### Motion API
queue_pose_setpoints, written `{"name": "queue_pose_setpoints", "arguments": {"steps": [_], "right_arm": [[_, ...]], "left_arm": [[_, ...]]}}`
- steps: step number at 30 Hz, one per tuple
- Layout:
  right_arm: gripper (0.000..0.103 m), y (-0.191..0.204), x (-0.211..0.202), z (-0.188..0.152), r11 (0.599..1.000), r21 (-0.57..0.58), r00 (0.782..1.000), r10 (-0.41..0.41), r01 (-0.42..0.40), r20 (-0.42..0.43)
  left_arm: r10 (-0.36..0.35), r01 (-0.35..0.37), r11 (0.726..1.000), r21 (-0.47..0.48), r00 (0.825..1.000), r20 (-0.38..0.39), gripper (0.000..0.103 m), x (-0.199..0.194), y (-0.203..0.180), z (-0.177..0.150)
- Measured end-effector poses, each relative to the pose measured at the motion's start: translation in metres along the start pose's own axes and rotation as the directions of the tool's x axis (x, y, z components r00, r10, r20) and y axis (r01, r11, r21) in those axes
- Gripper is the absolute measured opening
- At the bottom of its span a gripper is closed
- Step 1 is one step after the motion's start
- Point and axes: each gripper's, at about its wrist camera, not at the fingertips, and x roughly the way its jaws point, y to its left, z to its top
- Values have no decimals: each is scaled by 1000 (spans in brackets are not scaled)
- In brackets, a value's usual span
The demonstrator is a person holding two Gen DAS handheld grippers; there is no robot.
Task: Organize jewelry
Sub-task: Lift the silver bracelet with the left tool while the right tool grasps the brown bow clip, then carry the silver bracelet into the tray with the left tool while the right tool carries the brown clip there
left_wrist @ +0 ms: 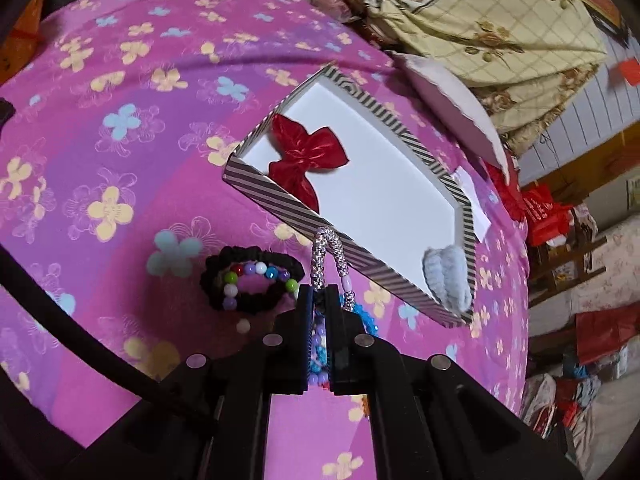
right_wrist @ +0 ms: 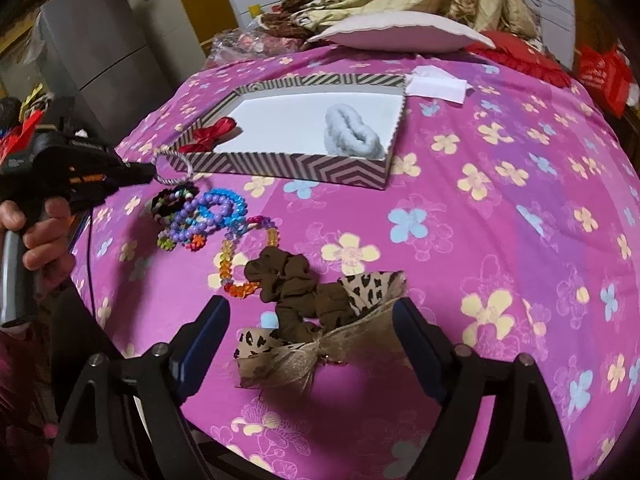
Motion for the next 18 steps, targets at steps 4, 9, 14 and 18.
{"name": "queue_pose_setpoints", "arguments": {"steps": [4, 9, 14, 18], "right_arm": [[88, 11, 17, 3, 996, -83, 999, -30, 26, -39], [74, 16, 44, 8, 976, -194, 989, -114, 95, -93], [28, 16, 41, 2, 980, -190, 994, -68, 51, -86], [24, 16, 15, 18, 986, -164, 1000, -23, 23, 2]], "left_arm": [[-3, 3, 999, 34, 1000, -3, 0, -8, -7, -9], [10, -10, 997, 74, 1000, 3, 0, -14, -12, -19], [29, -31, 994, 109, 999, 21, 0, -24, -13, -23], [13, -17, 992, 123, 999, 34, 0, -32, -19, -18]]}}
